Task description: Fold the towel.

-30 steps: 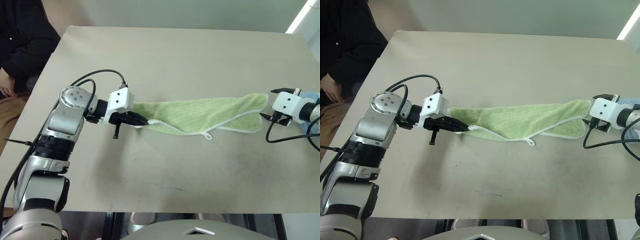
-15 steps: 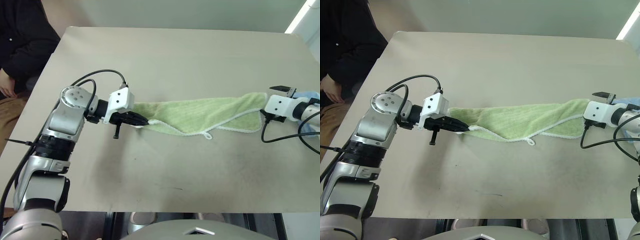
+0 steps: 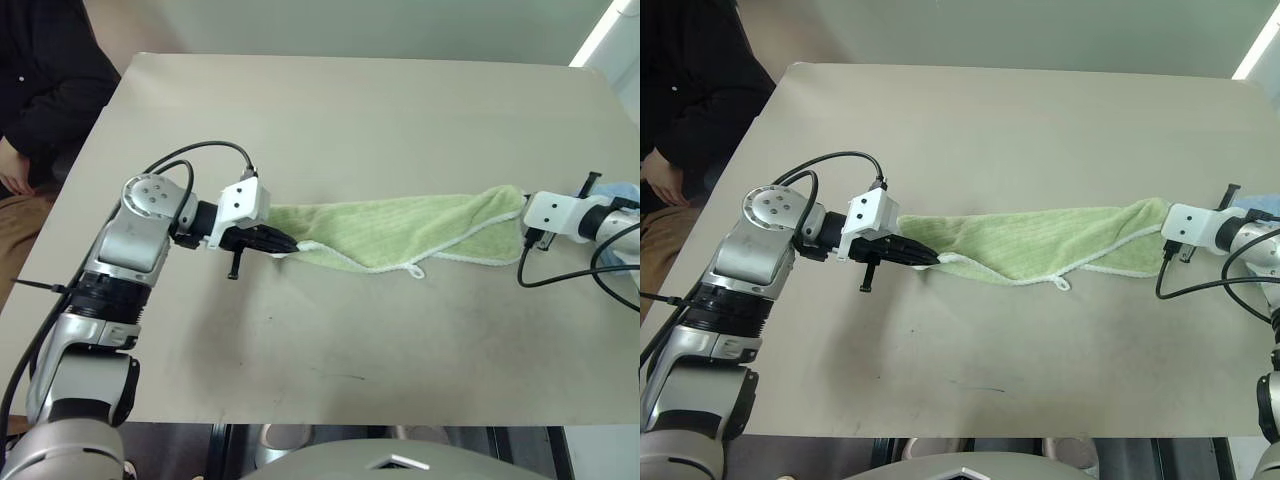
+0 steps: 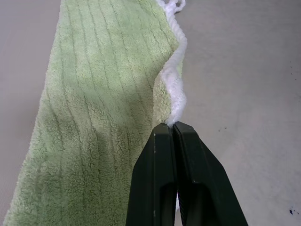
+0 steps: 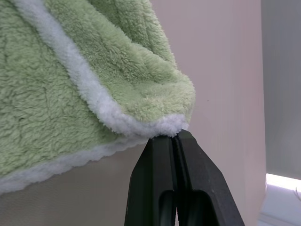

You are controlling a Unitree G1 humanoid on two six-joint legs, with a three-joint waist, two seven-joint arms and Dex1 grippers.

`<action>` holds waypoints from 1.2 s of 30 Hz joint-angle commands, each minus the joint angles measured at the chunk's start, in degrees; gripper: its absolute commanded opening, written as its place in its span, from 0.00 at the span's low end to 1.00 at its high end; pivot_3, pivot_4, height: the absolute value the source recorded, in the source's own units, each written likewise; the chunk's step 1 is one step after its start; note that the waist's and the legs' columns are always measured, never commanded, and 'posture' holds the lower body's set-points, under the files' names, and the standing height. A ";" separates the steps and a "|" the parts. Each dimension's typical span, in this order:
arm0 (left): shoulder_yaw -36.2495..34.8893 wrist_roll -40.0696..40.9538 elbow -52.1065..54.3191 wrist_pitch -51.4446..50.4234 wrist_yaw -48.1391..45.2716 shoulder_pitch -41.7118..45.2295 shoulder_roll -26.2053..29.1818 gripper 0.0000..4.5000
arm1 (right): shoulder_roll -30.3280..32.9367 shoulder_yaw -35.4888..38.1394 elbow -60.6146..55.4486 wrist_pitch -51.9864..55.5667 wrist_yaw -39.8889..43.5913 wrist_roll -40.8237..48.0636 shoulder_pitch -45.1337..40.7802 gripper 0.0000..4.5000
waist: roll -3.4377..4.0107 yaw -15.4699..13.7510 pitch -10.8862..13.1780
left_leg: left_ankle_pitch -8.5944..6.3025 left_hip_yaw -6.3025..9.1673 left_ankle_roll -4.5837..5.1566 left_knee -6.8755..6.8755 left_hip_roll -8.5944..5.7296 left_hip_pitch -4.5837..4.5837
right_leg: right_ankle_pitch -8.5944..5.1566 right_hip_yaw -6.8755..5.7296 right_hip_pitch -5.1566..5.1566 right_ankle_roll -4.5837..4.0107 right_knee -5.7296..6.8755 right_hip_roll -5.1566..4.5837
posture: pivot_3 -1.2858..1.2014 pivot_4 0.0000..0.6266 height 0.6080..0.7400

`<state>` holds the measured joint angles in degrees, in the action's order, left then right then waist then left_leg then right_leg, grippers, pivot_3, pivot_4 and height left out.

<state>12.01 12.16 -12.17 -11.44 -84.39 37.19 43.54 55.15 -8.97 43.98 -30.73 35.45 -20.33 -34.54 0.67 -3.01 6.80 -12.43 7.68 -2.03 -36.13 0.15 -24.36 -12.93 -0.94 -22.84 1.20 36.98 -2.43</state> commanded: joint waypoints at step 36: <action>-10.91 6.65 -1.87 -5.71 10.42 4.66 -3.45 0.00 | 1.34 4.38 -9.50 -0.38 1.24 4.59 7.18 0.55 | -0.05 0.22 0.05 | -0.09 -0.60 -0.05 0.02 0.00 0.28 | -0.04 0.72 0.00 0.10 -0.03 0.03 | 0.52 0.24 1.00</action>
<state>1.25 18.41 -16.37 -17.32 -73.60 41.70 39.50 56.15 -5.32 35.32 -29.72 38.23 -15.48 -26.68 0.62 -2.79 6.84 -12.67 7.06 -1.82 -36.10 0.16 -24.06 -12.97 -0.18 -22.84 1.31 36.97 -2.40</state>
